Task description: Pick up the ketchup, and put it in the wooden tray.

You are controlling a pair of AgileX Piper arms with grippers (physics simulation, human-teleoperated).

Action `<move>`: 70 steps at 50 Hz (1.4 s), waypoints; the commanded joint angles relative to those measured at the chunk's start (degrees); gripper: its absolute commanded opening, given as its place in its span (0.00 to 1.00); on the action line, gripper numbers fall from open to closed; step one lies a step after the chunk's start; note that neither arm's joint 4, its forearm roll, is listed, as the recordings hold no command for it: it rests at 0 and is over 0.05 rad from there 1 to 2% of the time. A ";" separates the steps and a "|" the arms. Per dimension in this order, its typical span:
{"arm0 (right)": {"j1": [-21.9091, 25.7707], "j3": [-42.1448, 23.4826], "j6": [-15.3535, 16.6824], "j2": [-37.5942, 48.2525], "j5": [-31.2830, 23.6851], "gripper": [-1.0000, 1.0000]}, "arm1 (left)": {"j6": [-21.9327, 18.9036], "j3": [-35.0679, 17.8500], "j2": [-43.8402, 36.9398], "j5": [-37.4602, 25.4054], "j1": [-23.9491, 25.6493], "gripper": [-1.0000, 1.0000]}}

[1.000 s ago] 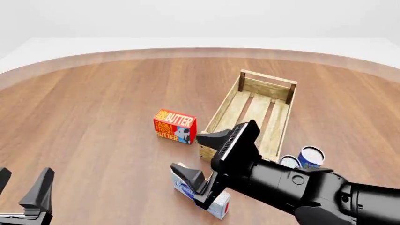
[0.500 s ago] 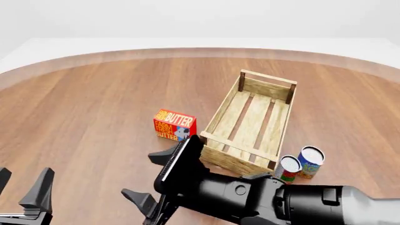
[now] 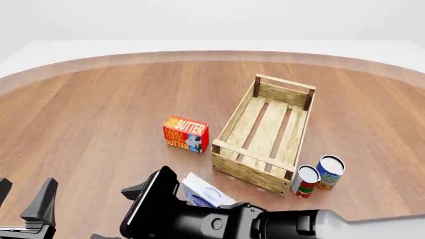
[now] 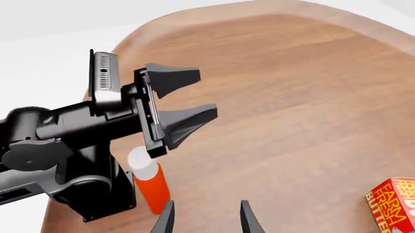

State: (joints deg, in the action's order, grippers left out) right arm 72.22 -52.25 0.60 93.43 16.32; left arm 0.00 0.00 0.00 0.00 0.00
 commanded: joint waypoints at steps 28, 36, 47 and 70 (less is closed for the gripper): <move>7.90 -8.17 -0.88 9.67 -2.71 1.00 | 0.00 0.00 0.00 0.00 0.00 1.00; 8.51 -9.95 -0.48 11.69 -3.38 1.00 | 0.00 0.00 0.00 0.00 0.00 1.00; 9.91 -13.07 0.22 15.52 -4.75 1.00 | 0.00 0.00 0.00 0.00 0.00 1.00; 9.22 -14.92 0.71 21.66 -3.55 1.00 | 0.00 0.00 0.00 0.00 0.00 1.00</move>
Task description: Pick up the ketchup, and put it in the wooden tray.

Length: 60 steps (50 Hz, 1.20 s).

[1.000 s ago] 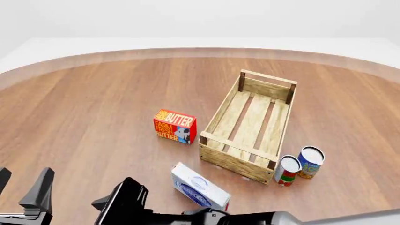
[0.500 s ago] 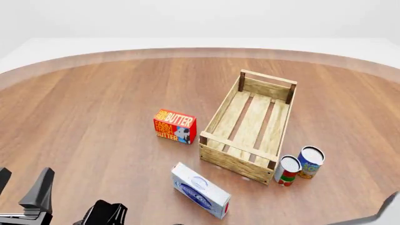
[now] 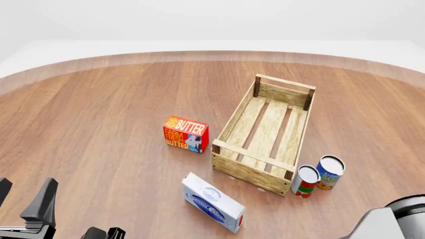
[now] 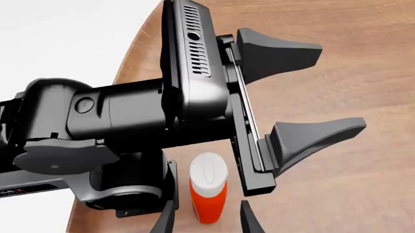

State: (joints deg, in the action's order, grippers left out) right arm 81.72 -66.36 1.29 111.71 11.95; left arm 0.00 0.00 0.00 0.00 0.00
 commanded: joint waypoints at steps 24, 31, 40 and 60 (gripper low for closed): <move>-0.48 -5.42 0.33 9.53 -0.70 1.00 | 0.00 0.00 0.00 0.00 0.00 1.00; -0.01 -6.54 0.04 10.23 -1.64 1.00 | 0.00 0.00 0.00 0.00 0.00 1.00; 0.19 -7.36 0.06 11.44 -1.50 1.00 | 0.00 0.00 0.00 0.00 0.00 1.00; -0.23 -6.48 0.63 11.53 -0.95 0.00 | 0.00 0.00 0.00 0.00 0.00 1.00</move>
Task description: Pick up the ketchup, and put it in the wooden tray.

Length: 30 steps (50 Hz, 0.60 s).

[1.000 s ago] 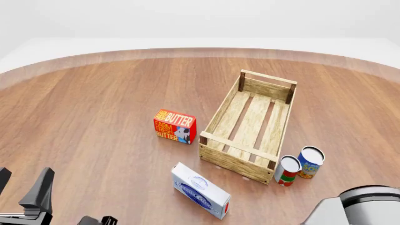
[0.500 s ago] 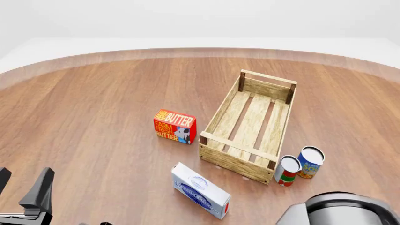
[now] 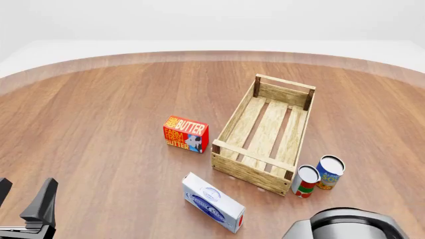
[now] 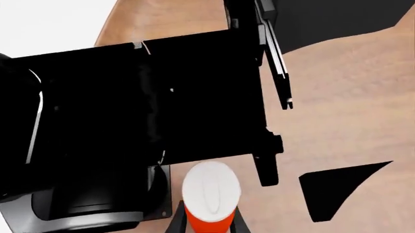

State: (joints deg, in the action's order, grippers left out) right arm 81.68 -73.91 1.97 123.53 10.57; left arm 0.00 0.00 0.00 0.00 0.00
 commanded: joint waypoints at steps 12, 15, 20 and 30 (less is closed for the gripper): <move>0.09 5.68 -0.07 -4.30 1.87 0.00 | 0.00 0.00 0.00 0.00 0.00 1.00; -0.01 6.63 -0.17 -4.73 2.48 0.00 | 0.00 0.00 0.00 0.00 0.00 1.00; -0.11 7.98 -0.53 -5.43 3.29 0.00 | 0.00 0.00 0.00 0.00 0.00 1.00; -1.31 12.58 -0.82 -8.61 5.99 0.00 | 0.00 0.00 0.00 0.00 0.00 1.00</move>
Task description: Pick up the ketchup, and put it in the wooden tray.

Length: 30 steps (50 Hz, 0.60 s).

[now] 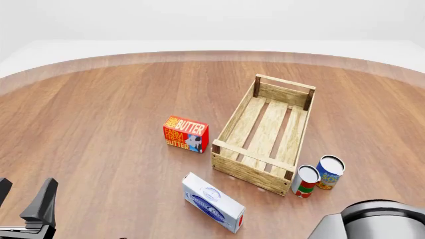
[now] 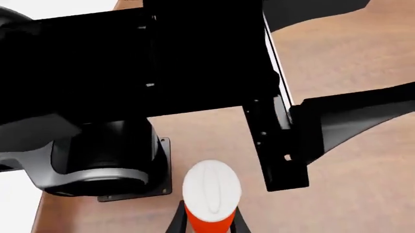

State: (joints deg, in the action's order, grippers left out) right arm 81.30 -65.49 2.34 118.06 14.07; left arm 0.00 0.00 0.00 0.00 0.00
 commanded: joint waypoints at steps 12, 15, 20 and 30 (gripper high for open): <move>-2.86 9.04 -1.15 -6.75 4.36 0.00 | 0.00 0.00 0.00 0.00 0.00 1.00; -3.17 9.50 -1.10 -7.15 4.32 0.00 | 0.00 0.00 0.00 0.00 0.00 1.00; -4.14 10.99 -0.76 -8.29 4.73 0.00 | 0.00 0.00 0.00 0.00 0.00 1.00; -7.11 14.47 -1.50 -12.26 4.02 0.00 | 0.00 0.00 0.00 0.00 0.00 1.00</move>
State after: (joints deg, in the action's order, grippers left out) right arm 76.83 -54.06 2.08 109.54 18.32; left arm 0.00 0.00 0.00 0.00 0.00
